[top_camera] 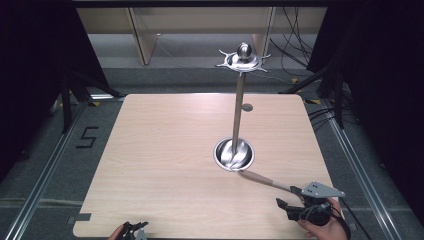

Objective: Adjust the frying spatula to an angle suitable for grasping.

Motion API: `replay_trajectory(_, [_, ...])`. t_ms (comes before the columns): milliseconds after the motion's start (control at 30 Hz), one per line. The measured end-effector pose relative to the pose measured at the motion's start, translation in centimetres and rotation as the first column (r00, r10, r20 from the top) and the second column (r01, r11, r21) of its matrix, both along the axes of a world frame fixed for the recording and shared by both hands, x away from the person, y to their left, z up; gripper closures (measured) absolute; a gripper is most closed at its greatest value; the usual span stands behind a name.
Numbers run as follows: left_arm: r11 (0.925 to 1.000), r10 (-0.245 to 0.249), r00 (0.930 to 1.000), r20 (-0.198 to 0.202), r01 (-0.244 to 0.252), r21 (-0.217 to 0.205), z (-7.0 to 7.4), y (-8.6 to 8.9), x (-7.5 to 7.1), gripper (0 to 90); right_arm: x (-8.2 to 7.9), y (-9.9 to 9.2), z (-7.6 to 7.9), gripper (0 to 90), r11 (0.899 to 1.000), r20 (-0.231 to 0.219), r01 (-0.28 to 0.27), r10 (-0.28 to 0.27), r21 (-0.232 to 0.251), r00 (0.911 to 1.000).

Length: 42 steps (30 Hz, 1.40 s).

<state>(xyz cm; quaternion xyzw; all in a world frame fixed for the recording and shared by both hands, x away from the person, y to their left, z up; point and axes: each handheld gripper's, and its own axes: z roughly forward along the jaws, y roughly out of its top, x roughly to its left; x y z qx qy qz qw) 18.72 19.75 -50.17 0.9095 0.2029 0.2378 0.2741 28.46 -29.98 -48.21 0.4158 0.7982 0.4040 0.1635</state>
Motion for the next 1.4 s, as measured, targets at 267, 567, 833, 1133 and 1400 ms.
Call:
replay_trajectory(267, [1.0000,-0.005,0.9999,-0.009,0.005,-0.003,-0.1,-0.1,0.0,15.5,0.1,0.3,0.1,31.3,1.000,-0.020,0.006,-0.006,-0.007,0.9998])
replay_trajectory(567, [1.0000,0.001,1.0000,-0.009,-0.001,-0.003,-0.1,0.0,0.0,15.5,1.5,0.6,0.4,31.3,0.999,-0.006,-0.022,0.022,-0.045,0.9997])
replay_trajectory(833, [1.0000,-0.003,0.9998,-0.019,0.003,-0.001,-0.3,-0.1,0.2,15.5,2.7,1.4,0.9,24.9,0.995,-0.028,-0.051,0.049,-0.088,0.9984])
replay_trajectory(1133, [1.0000,0.003,0.9999,-0.015,-0.003,0.001,-0.3,-0.1,0.2,15.5,4.2,2.5,1.4,29.5,0.966,-0.080,-0.131,0.116,-0.225,0.9901])
replay_trajectory(1400, [0.9999,-0.006,0.9995,-0.031,0.005,-0.010,-0.3,0.0,0.2,15.5,6.1,3.4,1.6,40.6,0.941,-0.148,-0.175,0.136,-0.289,0.9796])
